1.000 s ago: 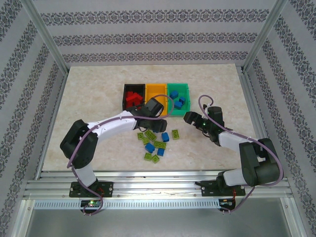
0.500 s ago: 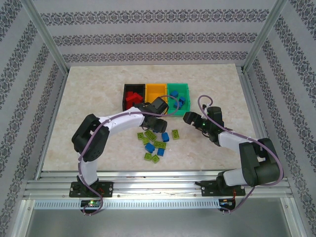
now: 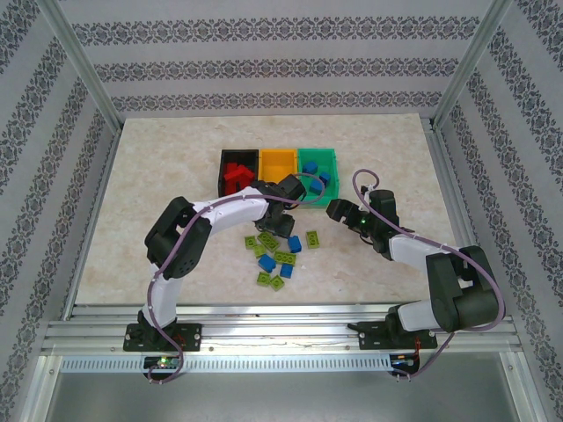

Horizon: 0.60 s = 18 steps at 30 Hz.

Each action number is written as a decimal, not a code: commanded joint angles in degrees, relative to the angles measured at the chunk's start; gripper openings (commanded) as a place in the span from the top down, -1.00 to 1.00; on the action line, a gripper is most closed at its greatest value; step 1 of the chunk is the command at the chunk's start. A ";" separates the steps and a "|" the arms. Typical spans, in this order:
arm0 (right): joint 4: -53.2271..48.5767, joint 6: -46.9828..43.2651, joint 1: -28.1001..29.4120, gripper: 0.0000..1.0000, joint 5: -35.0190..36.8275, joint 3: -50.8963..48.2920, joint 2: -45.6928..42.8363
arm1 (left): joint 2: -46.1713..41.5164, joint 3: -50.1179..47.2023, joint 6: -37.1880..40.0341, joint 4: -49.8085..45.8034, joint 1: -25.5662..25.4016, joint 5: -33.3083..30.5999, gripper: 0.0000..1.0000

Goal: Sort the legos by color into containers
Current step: Pick up the lego from the center of the table.

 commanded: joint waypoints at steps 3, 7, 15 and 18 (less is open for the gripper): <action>0.24 -1.17 0.76 -0.66 0.07 0.61 -0.02 | -0.27 -0.42 0.60 -2.99 -0.45 -1.34 0.13; 0.06 -1.39 0.85 -0.66 0.37 0.52 -0.29 | -0.79 -0.40 0.43 -2.63 -0.45 -0.77 0.29; 0.14 -1.30 0.81 -0.66 0.23 0.52 -0.27 | -3.40 1.15 -0.01 -2.01 -0.54 0.45 0.37; 0.28 -1.30 0.94 -0.66 0.36 0.47 -0.38 | -4.47 2.54 -0.37 -1.51 -0.49 1.23 0.37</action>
